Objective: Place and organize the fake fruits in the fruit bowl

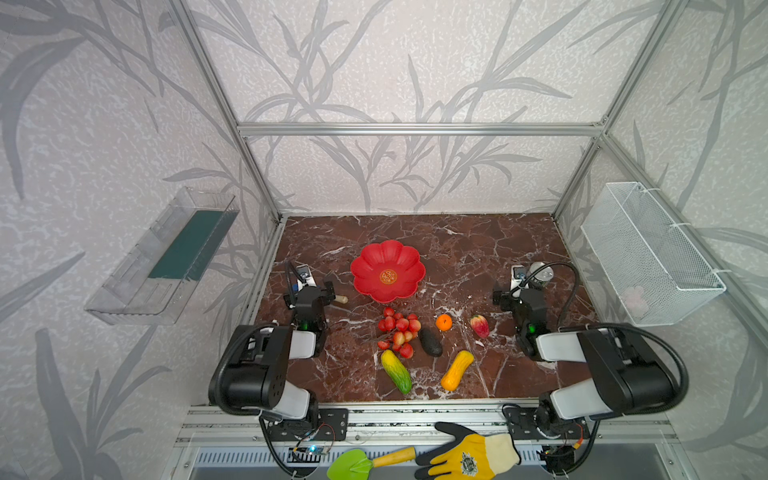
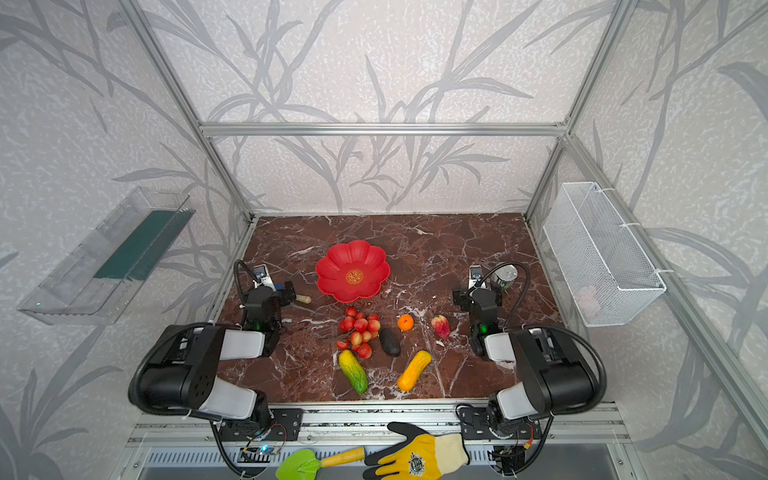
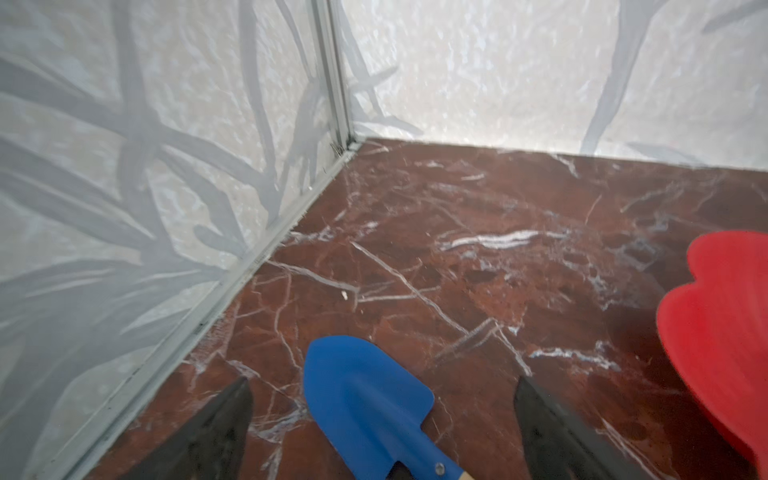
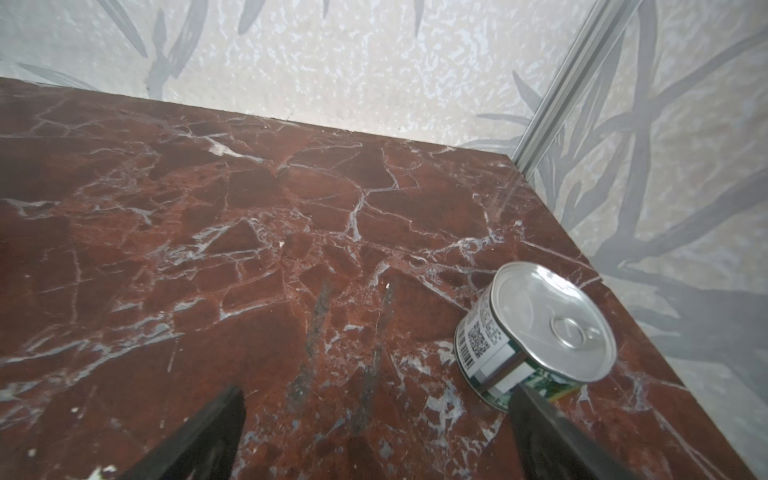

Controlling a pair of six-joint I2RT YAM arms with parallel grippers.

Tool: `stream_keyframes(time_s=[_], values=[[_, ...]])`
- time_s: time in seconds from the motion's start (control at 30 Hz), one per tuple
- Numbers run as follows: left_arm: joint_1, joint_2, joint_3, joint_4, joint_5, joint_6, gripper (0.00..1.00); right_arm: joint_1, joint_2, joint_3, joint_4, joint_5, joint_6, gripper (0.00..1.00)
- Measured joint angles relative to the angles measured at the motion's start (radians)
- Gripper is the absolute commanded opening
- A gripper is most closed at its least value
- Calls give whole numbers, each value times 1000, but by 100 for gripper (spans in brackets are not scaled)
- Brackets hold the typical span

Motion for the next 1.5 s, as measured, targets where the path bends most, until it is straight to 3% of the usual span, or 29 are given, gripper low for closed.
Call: stream_keyframes(time_s=[0.1, 0.23, 0.37, 0.6, 0.77, 0.97, 1.23, 1.5], values=[[-2, -242, 15, -145, -43, -84, 99, 15, -160, 186, -266, -32, 92, 99], [-2, -476, 98, -324, -22, -222, 98, 7, -282, 321, -435, -190, 194, 97], [-2, -547, 171, -515, 58, -321, 94, 43, -286, 366, -692, -289, 247, 92], [-2, -549, 205, -796, 228, -410, 92, 264, -279, 279, -1051, -325, 346, 87], [-2, -550, 205, -854, 305, -444, 92, 320, -242, 201, -1113, -304, 414, 81], [-2, -567, 205, -879, 332, -466, 93, 324, -93, 216, -1094, -259, 439, 68], [-2, -644, 202, -929, 329, -480, 93, 325, 24, 278, -1052, -215, 422, 31], [-2, -737, 183, -1024, 343, -508, 93, 396, 34, 458, -1062, -192, 343, 26]])
